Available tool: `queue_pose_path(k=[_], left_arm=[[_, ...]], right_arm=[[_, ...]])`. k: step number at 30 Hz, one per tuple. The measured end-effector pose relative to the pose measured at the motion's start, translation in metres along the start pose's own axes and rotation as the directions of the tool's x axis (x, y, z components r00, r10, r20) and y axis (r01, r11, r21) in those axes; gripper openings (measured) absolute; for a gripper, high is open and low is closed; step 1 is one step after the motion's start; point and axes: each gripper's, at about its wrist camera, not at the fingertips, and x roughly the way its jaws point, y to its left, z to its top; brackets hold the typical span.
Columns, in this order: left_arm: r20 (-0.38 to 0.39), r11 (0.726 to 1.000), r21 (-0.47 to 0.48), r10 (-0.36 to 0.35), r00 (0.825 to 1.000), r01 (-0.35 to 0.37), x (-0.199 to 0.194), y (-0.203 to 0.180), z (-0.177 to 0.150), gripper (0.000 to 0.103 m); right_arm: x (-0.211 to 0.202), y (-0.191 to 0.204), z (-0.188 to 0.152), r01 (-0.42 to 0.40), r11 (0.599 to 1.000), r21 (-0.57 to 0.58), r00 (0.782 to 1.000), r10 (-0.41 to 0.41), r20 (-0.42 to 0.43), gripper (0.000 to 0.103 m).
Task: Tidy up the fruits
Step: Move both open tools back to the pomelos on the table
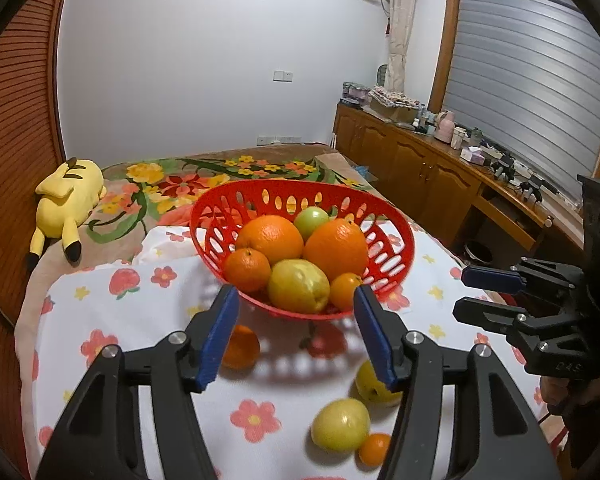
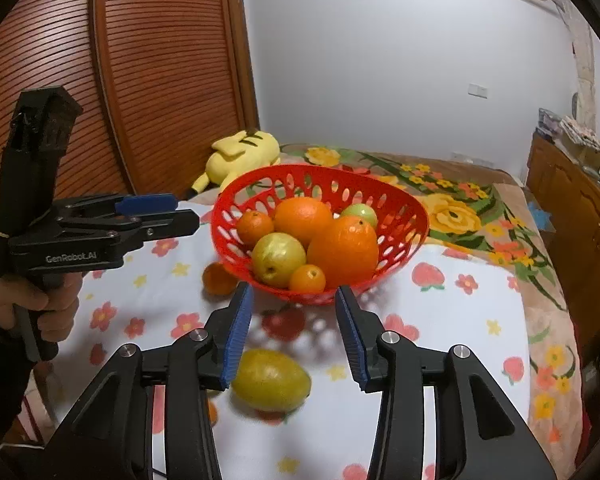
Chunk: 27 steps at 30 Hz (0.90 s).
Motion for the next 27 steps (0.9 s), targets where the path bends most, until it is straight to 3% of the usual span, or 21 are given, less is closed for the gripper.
queue_pose_path(k=[15, 27], left_arm=[[-0.017, 1.0, -0.011, 0.012, 1.0, -0.012, -0.018, -0.004, -0.029, 0.066], [-0.115, 1.0, -0.02, -0.006, 0.993, 0.004, 0.006, -0.01, -0.067, 0.066]], right_arm=[[-0.01, 0.012, -0.027, 0.016, 1.0, 0.024, 1.0, -0.016, -0.017, 0.059], [0.004, 0.015, -0.04, 0.012, 1.0, 0.029, 0.998, -0.01, -0.061, 0.063]])
